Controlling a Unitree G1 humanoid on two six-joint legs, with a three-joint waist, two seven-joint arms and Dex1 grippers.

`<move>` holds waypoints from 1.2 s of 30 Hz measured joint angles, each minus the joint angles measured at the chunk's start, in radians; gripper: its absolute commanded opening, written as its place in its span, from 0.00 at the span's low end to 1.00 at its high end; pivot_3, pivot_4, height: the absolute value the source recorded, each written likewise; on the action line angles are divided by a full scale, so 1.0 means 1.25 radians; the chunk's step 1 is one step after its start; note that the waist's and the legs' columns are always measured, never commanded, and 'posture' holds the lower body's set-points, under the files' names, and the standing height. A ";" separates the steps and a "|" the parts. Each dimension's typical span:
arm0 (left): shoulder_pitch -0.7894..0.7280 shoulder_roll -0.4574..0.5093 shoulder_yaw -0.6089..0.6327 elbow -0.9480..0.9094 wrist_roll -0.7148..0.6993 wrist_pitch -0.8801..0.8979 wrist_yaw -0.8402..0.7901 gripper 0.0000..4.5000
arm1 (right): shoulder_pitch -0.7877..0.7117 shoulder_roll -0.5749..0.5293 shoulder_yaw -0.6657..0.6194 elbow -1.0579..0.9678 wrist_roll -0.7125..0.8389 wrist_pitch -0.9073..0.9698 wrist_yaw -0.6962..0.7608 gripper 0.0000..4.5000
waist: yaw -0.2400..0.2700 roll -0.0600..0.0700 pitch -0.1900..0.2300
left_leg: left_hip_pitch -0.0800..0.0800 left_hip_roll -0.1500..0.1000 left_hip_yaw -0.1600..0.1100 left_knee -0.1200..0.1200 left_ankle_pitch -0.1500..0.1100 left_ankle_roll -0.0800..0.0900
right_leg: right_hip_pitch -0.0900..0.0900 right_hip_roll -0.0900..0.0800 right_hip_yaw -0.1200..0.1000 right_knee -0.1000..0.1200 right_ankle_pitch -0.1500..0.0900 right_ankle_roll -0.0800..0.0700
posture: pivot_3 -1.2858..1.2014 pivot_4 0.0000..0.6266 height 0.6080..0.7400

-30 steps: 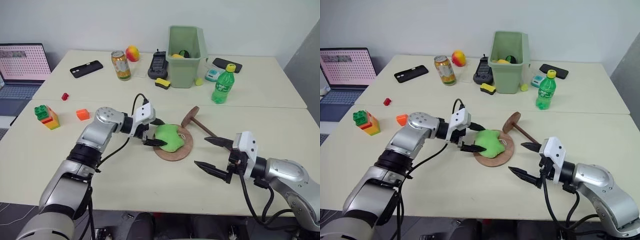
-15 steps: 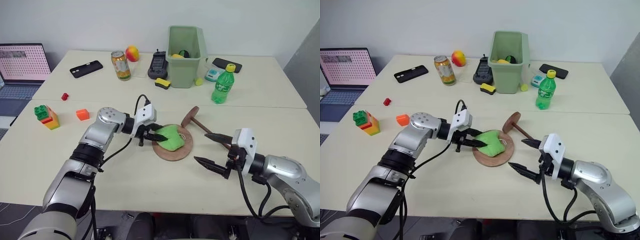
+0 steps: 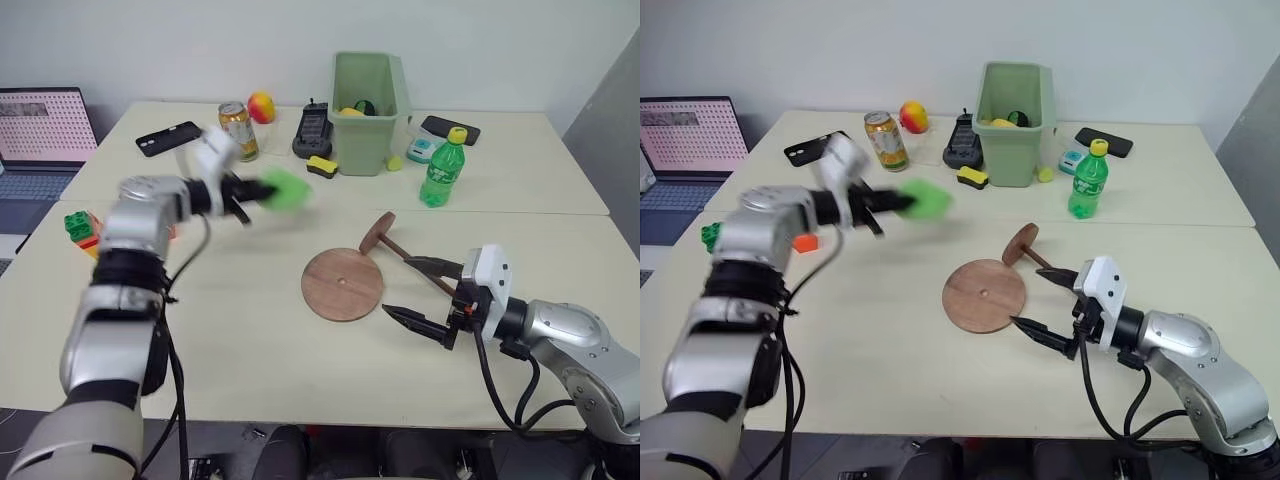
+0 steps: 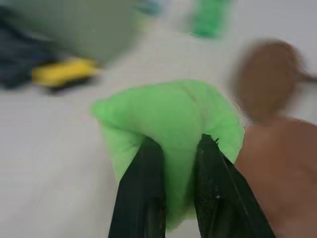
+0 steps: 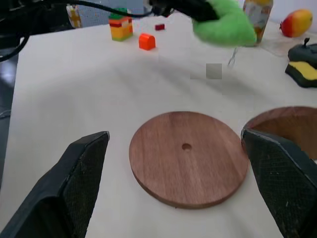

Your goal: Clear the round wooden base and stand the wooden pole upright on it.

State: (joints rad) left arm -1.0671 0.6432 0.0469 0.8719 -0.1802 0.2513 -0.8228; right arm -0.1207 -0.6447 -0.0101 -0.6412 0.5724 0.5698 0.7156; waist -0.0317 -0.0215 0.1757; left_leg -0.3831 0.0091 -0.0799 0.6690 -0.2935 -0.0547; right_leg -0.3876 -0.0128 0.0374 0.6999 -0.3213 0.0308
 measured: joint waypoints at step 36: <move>0.017 0.026 0.120 0.011 0.050 0.021 0.174 0.99 | -0.122 0.022 -0.013 0.029 0.016 0.096 -0.114 1.00 | -0.005 -0.003 0.000 | -0.013 0.000 0.001 0.009 0.001 -0.001 | -0.014 -0.004 0.001 0.011 0.001 0.001 | 0.52 0.24 1.00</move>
State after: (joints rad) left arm -1.0464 0.6761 0.1962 0.8850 -0.1175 0.2780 -0.6050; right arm -0.2729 -0.6174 -0.0264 -0.6049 0.5927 0.6894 0.5732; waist -0.0373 -0.0255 0.1759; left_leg -0.3992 0.0086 -0.0791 0.6801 -0.2922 -0.0564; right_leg -0.4052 -0.0185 0.0388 0.7137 -0.3207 0.0323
